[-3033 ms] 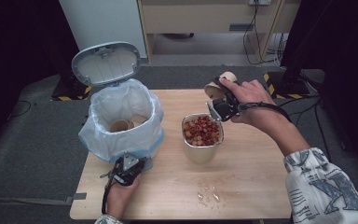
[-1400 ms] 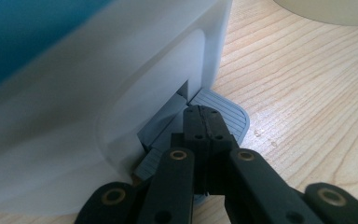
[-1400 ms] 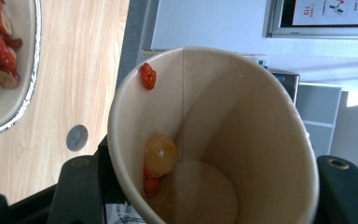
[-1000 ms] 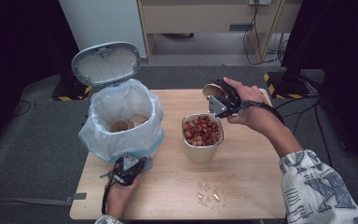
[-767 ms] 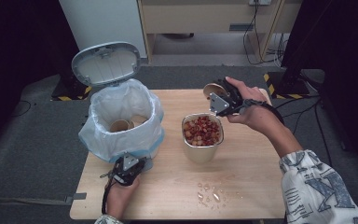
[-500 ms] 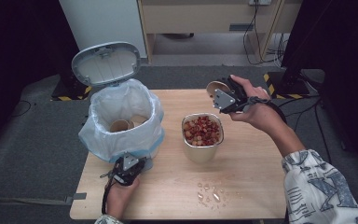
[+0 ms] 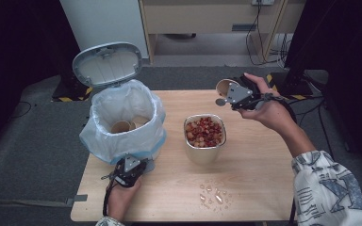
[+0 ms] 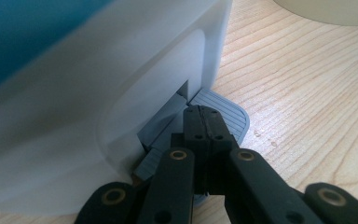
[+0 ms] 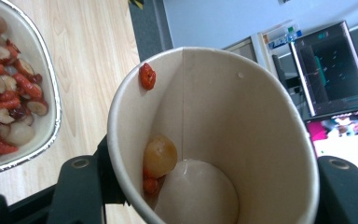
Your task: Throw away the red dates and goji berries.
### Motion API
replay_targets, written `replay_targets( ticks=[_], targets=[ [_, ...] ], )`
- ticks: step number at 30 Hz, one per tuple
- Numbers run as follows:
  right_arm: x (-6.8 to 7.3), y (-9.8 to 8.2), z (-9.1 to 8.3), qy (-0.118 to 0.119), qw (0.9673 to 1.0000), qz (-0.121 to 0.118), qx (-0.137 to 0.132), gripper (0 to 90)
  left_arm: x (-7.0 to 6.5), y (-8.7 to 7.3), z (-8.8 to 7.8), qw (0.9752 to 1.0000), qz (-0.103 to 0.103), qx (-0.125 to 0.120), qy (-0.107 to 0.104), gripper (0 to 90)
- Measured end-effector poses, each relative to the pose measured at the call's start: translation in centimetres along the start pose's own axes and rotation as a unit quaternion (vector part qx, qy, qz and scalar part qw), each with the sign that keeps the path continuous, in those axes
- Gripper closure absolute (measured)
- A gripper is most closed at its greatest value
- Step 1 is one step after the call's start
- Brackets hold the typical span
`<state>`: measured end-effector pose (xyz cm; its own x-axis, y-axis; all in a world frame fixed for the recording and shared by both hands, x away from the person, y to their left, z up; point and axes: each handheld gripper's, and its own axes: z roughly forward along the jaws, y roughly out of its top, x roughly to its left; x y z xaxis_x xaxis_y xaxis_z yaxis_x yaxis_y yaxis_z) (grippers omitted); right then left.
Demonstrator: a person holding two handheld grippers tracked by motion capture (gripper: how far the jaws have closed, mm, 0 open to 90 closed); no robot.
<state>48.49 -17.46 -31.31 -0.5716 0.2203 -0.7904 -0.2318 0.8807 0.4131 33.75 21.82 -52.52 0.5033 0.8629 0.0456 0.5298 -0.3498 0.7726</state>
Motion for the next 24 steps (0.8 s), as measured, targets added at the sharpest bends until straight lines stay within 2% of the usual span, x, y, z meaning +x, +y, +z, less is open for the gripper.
replay_targets(
  ticks=[6, 11, 15, 17, 24],
  targets=[
    [-0.6, -1.1, -0.2, 0.009, 0.9988, 0.047, -0.011, 37.8, 0.0, 0.0, 0.0, 1.0000, 0.000, 0.000, 0.000, 89.2],
    [-0.9, -1.6, -0.3, 0.018, 0.9958, 0.086, -0.023, 37.7, 0.0, 0.0, 0.0, 1.0000, 0.000, 0.000, 0.000, 89.2],
    [-1.2, -1.8, -0.4, 0.028, 0.9926, 0.114, -0.032, 37.7, 0.0, 0.0, 0.0, 1.0000, 0.001, 0.001, 0.000, 89.2],
    [-1.3, -1.9, -0.4, 0.034, 0.9899, 0.132, -0.039, 37.6, 0.0, 0.0, 0.0, 1.0000, 0.000, 0.000, -0.001, 89.2],
    [-1.8, -2.4, -0.6, 0.044, 0.9825, 0.173, -0.053, 37.5, 0.0, 0.0, 0.0, 1.0000, 0.000, 0.000, -0.001, 89.2]
  ],
)
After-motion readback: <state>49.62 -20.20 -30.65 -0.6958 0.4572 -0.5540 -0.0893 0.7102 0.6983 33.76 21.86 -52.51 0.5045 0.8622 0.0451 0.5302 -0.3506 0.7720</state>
